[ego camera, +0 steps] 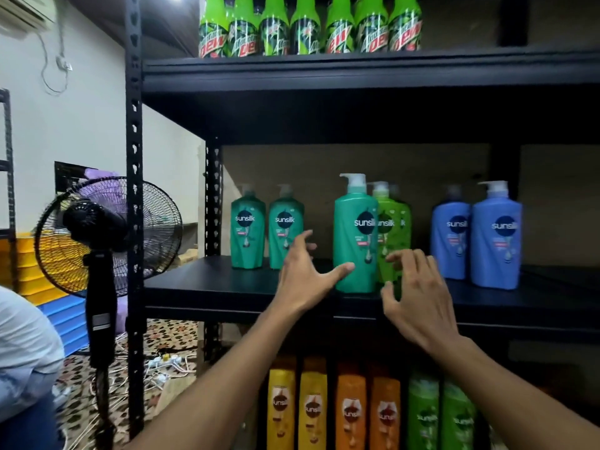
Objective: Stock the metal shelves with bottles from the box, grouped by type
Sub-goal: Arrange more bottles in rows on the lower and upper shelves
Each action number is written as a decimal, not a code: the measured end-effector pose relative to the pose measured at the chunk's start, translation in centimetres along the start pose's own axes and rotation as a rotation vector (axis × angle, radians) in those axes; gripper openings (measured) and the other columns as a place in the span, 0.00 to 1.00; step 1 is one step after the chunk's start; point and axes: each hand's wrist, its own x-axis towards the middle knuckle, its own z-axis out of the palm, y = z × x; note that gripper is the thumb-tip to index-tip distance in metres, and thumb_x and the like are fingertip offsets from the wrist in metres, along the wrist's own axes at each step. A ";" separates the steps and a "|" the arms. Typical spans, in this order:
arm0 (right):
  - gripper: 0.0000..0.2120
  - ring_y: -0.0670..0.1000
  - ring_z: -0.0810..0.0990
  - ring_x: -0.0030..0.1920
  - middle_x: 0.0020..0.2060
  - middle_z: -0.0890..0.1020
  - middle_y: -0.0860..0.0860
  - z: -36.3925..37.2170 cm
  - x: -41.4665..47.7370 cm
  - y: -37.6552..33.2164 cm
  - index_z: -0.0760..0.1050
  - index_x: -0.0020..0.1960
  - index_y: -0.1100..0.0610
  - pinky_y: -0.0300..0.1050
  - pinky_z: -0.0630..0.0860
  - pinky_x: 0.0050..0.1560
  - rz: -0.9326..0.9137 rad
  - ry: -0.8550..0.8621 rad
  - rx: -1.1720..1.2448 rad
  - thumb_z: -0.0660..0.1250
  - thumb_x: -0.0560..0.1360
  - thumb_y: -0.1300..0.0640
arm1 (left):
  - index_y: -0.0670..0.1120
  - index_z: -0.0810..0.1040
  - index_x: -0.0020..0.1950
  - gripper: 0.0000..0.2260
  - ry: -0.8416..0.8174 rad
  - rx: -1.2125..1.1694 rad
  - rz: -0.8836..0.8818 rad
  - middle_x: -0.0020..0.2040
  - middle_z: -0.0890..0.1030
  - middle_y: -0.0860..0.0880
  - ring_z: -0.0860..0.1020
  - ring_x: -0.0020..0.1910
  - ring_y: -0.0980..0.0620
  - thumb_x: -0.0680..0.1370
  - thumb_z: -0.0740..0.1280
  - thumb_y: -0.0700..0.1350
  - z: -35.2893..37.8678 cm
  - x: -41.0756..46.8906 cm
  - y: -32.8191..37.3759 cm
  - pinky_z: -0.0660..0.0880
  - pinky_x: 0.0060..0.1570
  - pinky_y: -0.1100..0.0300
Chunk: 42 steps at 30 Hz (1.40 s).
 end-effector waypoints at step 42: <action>0.27 0.61 0.61 0.74 0.75 0.63 0.55 16.3 10.4 -8.6 0.66 0.74 0.47 0.60 0.62 0.72 0.150 -0.843 -0.053 0.51 0.77 0.40 | 0.48 0.57 0.65 0.44 0.062 0.108 -0.281 0.61 0.63 0.49 0.67 0.64 0.48 0.61 0.81 0.57 -6.7 8.9 -10.4 0.72 0.68 0.51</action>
